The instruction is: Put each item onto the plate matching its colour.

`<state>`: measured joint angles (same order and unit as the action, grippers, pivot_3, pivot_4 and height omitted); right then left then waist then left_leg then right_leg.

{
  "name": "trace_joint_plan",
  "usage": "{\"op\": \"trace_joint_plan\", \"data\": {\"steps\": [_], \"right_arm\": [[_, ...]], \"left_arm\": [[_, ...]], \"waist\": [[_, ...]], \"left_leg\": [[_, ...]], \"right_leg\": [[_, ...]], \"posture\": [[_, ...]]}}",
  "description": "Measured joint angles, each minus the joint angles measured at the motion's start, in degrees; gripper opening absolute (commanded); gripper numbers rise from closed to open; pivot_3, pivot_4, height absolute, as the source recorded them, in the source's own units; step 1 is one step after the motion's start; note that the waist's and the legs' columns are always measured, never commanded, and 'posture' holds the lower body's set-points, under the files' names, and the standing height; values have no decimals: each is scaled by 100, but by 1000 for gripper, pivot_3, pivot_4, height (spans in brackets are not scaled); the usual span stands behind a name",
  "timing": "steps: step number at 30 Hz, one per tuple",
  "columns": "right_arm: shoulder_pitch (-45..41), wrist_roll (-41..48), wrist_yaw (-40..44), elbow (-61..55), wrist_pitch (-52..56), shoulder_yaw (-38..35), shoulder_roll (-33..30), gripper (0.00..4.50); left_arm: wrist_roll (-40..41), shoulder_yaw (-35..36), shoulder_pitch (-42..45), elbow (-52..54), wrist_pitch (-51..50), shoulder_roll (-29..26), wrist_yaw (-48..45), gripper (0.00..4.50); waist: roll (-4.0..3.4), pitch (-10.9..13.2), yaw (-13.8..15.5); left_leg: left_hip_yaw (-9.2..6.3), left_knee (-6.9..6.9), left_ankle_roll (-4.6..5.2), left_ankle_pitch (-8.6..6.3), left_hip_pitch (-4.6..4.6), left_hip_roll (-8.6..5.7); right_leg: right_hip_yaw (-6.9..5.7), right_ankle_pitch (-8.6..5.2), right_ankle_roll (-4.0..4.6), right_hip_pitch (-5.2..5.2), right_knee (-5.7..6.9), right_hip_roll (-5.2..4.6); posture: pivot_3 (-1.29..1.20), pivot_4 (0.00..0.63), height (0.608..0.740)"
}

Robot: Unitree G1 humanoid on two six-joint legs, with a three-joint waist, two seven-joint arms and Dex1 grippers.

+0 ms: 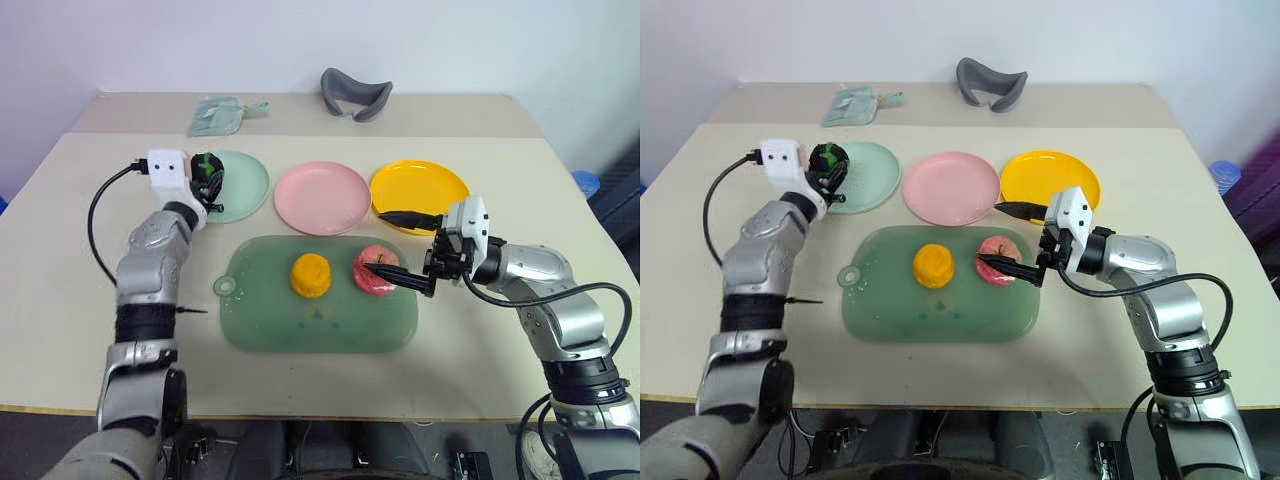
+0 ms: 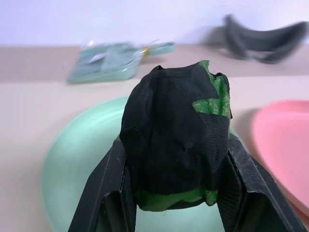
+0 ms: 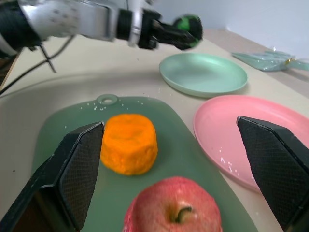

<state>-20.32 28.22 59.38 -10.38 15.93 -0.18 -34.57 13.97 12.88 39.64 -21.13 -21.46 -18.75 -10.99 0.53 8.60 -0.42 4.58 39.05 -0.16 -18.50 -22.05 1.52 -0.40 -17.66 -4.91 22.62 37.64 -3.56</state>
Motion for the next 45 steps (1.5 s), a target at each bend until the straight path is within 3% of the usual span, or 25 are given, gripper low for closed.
{"op": "trace_joint_plan", "data": {"steps": [4,5,11,17,22,28,33,45], "right_arm": [[-26,0,-7,61,4,6,36,4500],[-26,0,-8,61,4,5,33,4500],[-33,-74,-167,58,10,-9,40,4500],[-273,-324,-714,-150,422,298,226,4500],[-664,-504,-994,-444,1172,783,227,4500],[-1098,-701,-761,-374,1928,1526,164,4500],[-1435,-912,-643,-61,2322,1856,167,4500],[-1884,-1165,-337,287,2465,2257,441,4500]], "left_arm": [[-117,-44,475,-967,448,154,86,4269],[-145,-50,534,-1108,537,181,87,4395],[-76,-21,393,-1000,855,198,-77,4395],[423,-96,-1340,944,1339,74,-1351,4395],[1556,-145,-2835,2559,834,-956,-3390,4395],[1735,-258,-3552,3028,926,-2107,-5183,4395],[1730,-265,-3713,3084,986,-2373,-5648,4395],[1650,-432,-3904,3322,1086,-2252,-5657,4395]], "waist": [[2,1,-7],[3,2,-10],[5,3,-26],[5,3,-64],[5,3,-37],[5,3,-55],[3,4,-69],[5,3,-65]], "left_leg": [[1,19,2,-1,-34,-5],[1,18,1,0,-36,-4],[3,18,0,0,-35,-3],[14,14,-5,3,-36,3],[11,17,-6,3,-35,2],[6,15,0,0,-35,-3],[6,9,1,-1,-36,-1],[5,10,5,-3,-36,-2]], "right_leg": [[-2,5,-9,33,19,-3],[-3,5,-9,36,21,-2],[-1,5,-9,40,27,-2],[9,4,-7,58,37,-4],[8,3,-5,54,37,-12],[6,1,1,52,31,-22],[5,-2,6,57,34,-22],[5,-1,4,56,36,-21]], "posture": [[0,150,740],[0,150,740],[0,150,740],[0,150,740],[0,150,740],[0,150,740],[0,150,740],[0,150,740]]}}
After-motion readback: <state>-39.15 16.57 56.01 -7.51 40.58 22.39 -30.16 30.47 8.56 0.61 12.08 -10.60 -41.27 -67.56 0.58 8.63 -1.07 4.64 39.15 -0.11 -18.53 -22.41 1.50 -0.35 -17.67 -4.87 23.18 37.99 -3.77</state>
